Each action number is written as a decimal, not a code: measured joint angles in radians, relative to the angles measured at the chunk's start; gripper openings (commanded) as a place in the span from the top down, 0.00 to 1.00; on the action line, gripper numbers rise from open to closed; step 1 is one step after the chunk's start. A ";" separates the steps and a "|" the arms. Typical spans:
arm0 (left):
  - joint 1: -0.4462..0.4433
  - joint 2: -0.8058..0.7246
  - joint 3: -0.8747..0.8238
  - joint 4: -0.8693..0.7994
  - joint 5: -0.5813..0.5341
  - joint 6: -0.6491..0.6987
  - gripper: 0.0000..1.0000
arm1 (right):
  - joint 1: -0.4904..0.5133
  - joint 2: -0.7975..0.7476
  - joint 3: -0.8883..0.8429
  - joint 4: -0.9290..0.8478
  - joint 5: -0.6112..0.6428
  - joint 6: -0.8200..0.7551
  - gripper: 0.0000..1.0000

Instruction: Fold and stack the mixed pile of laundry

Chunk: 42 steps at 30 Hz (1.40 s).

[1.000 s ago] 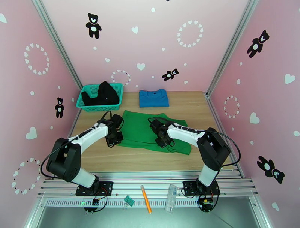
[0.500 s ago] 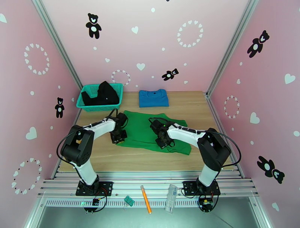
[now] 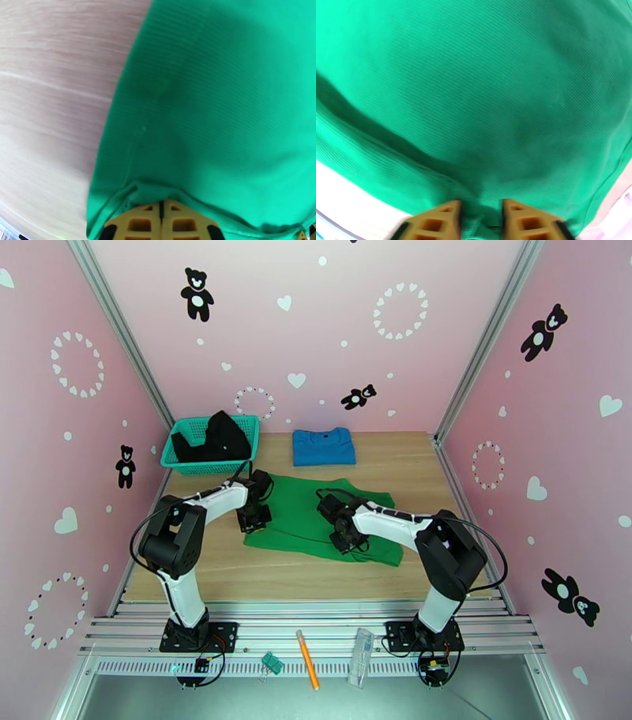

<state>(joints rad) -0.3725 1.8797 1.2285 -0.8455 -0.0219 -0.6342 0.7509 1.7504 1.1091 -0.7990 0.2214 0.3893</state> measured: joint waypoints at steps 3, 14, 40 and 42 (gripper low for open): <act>0.020 0.013 0.036 -0.015 -0.064 0.008 0.99 | -0.013 0.000 0.042 -0.020 0.031 0.005 0.38; 0.044 -0.037 0.356 -0.095 -0.155 0.056 0.43 | -0.222 -0.071 0.232 0.007 -0.108 -0.040 0.36; 0.044 -0.657 -0.094 -0.127 -0.140 0.008 0.23 | -0.575 0.287 0.320 -0.016 -0.128 0.062 0.98; 0.044 -0.676 -0.117 -0.138 -0.141 0.003 0.20 | -0.591 0.318 0.369 -0.039 -0.127 0.058 0.98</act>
<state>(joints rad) -0.3286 1.2041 1.1110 -0.9833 -0.1631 -0.6315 0.1596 2.0686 1.4784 -0.8375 0.0940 0.4473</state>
